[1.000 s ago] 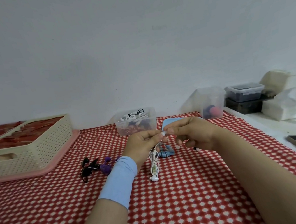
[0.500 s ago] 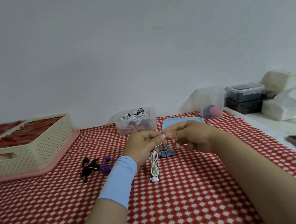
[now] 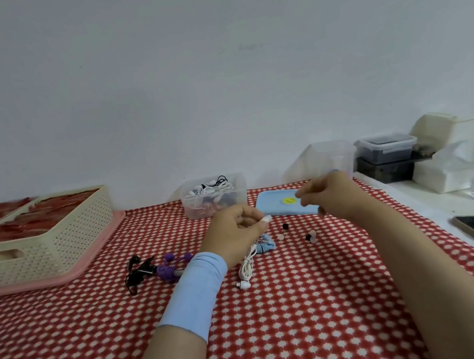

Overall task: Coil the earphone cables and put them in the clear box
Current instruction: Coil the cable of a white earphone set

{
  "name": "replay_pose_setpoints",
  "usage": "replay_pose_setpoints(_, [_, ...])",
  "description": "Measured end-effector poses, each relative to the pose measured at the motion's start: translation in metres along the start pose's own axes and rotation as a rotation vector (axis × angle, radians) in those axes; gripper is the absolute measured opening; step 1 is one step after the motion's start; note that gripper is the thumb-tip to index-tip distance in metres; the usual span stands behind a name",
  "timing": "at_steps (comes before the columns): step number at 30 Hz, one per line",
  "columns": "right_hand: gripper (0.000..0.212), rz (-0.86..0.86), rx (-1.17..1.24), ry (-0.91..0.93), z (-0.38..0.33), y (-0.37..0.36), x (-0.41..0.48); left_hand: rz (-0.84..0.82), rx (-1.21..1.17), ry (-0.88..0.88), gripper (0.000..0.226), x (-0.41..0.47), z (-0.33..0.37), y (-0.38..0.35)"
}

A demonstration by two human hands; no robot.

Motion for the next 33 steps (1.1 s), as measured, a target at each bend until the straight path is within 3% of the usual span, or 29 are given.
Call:
replay_pose_setpoints(4, [0.015,-0.268,-0.341,-0.05,0.016,0.005,-0.001,-0.099,0.158,-0.04,0.03,0.001,0.006,0.0])
replay_pose_setpoints(6, [0.014,-0.364,-0.39,-0.082,0.017,0.004,-0.003,-0.141,0.277,-0.067,0.022,0.005,0.013,-0.004])
replay_pose_setpoints(13, [0.009,-0.414,-0.425,-0.09,0.014,0.0,-0.004,-0.383,0.513,-0.006,0.02,0.02,0.025,-0.031])
replay_pose_setpoints(17, [0.012,-0.431,-0.454,-0.094,0.017,-0.003,-0.002,-0.291,0.505,0.007,0.025,0.024,0.025,-0.019])
replay_pose_setpoints(21, [0.005,-0.402,-0.4,-0.048,0.014,0.003,-0.003,-0.149,0.468,0.023,0.022,0.018,0.016,0.005])
replay_pose_setpoints(26, [0.004,-0.266,-0.146,0.045,0.0,-0.005,-0.004,-0.283,0.573,0.09,0.018,0.001,0.01,0.014])
replay_pose_setpoints(33, [0.014,-0.286,0.086,0.057,-0.012,-0.026,-0.014,-0.3,0.616,0.19,0.017,-0.004,0.012,0.013])
Point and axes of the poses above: each hand's wrist, its own x-axis towards the middle knuckle, its own y-axis out of the back of the hand, z = x × y, the point moved 2 cm from there along x, towards the middle knuckle, and after that the axes turned 2 degrees about y, right-handed, at the moved point
